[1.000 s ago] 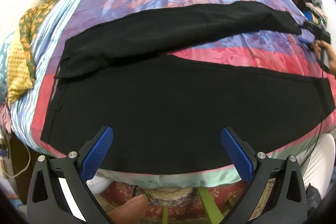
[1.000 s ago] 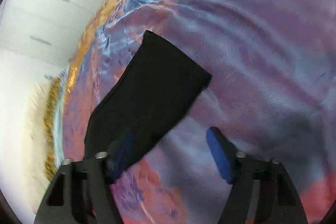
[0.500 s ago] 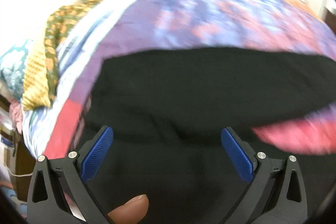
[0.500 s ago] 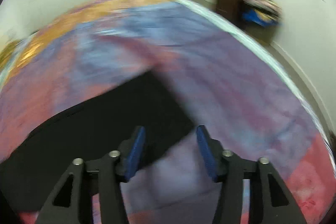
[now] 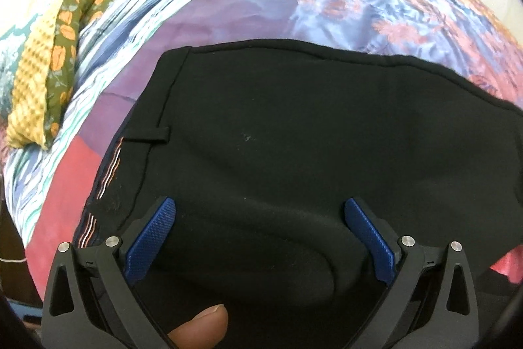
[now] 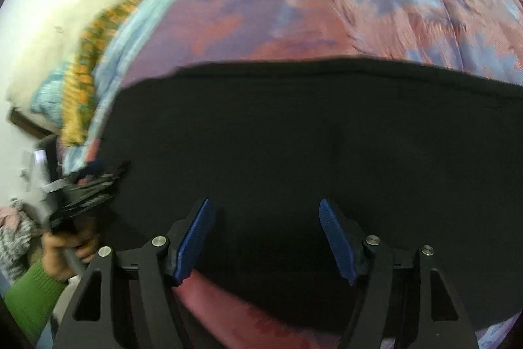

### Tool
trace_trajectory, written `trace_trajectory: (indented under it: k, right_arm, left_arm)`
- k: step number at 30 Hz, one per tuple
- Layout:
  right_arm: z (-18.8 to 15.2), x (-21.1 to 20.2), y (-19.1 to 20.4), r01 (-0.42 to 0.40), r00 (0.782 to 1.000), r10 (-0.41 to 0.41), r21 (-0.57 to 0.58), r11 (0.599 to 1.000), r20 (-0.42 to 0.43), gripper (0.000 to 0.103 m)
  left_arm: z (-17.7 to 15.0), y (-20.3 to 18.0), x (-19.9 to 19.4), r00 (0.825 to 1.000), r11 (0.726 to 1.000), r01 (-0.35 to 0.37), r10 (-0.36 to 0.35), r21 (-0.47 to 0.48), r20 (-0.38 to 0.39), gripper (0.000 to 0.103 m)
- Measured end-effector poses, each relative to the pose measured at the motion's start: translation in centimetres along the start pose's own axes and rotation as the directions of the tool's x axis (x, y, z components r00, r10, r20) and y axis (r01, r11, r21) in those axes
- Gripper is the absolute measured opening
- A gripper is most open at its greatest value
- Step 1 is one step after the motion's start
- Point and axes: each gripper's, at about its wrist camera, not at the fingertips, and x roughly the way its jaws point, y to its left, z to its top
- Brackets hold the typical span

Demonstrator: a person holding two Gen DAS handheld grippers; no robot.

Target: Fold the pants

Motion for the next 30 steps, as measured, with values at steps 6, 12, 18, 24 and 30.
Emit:
trace_trajectory:
  k: [6, 12, 18, 24, 30]
  right_arm:
    - [-4.4, -11.0, -10.3, 0.440, 0.892, -0.451, 0.168, 0.882, 0.028, 0.068]
    - [-16.7, -18.7, -4.8, 0.176, 0.975, -0.194, 0.159, 0.971, 0.105, 0.088]
    - [-28.3, -15.0, -0.3, -0.010, 0.999, 0.000, 0.269, 0.963, 0.036, 0.088]
    - [-35.2, -22.7, -10.7, 0.084, 0.980, -0.166, 0.526, 0.846, 0.110, 0.086]
    - [-38.1, -29.2, -17.1, 0.260, 0.921, -0.388, 0.679, 0.687, 0.040, 0.087]
  left_arm:
    - [-2.2, 0.2, -7.1, 0.998, 0.999, 0.010, -0.012, 0.042, 0.060, 0.103]
    - [-11.4, -5.7, -12.5, 0.963, 0.951, 0.268, -0.266, 0.151, -0.035, 0.103]
    - [-19.1, -11.4, -12.5, 0.956, 0.909, 0.285, -0.246, 0.305, -0.159, 0.103]
    - [-17.2, -5.7, -11.5, 0.974, 0.963, 0.195, -0.168, 0.184, -0.153, 0.103]
    - [-12.9, -0.5, -11.8, 0.989, 0.988, 0.136, -0.130, 0.078, -0.074, 0.103]
